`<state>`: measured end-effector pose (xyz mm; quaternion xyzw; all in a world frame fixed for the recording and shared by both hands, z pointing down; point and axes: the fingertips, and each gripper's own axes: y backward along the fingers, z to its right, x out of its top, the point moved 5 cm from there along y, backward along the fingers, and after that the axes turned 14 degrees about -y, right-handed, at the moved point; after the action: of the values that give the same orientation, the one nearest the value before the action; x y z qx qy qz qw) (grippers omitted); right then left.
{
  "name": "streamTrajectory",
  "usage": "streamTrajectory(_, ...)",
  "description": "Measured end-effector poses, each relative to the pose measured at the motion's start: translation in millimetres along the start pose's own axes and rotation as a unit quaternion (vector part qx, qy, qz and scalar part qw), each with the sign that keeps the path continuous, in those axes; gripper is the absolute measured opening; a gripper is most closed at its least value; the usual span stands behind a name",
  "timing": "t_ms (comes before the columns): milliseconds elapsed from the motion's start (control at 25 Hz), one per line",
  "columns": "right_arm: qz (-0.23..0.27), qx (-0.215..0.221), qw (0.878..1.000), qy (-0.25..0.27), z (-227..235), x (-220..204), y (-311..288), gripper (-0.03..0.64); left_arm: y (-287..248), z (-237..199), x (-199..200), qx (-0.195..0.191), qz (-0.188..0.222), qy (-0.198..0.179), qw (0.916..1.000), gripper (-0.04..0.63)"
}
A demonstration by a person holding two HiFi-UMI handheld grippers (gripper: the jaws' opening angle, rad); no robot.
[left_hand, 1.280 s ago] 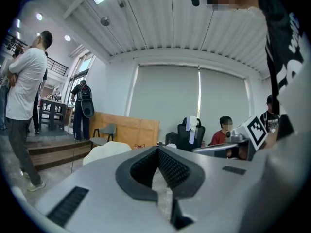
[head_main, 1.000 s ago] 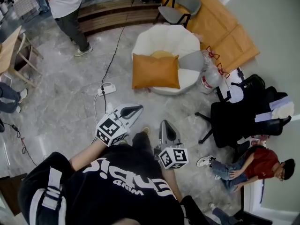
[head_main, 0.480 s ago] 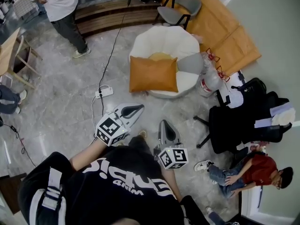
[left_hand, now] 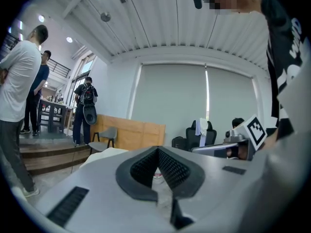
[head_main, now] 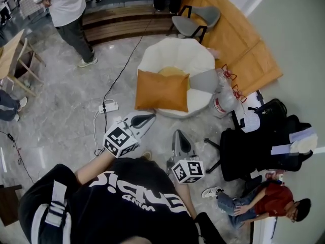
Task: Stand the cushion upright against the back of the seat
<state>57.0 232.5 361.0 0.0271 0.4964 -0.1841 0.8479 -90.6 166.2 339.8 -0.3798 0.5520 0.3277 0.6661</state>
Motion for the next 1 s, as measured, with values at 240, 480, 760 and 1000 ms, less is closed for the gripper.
streamTrajectory(240, -0.011, 0.014, 1.0, 0.004, 23.4, 13.0, -7.3, 0.021, -26.8, -2.1, 1.7, 0.017, -0.003, 0.005, 0.9998, 0.008)
streamTrajectory(480, -0.021, 0.023, 1.0, -0.004, 48.6, 16.0, -9.8, 0.021, -44.9, -1.5, 0.9, 0.035, -0.008, 0.008, 0.9993, 0.006)
streamTrajectory(760, -0.022, 0.031, 0.999, -0.008, 58.7, 16.8, -27.1, 0.021, -58.0, -13.4, -6.2, 0.04, -0.017, 0.005, 0.999, 0.006)
streamTrajectory(1000, -0.021, 0.025, 0.999, -0.015, 74.6, 19.0, -47.6, 0.021, -77.4, -31.3, -10.7, 0.032, -0.019, 0.002, 0.9993, 0.007)
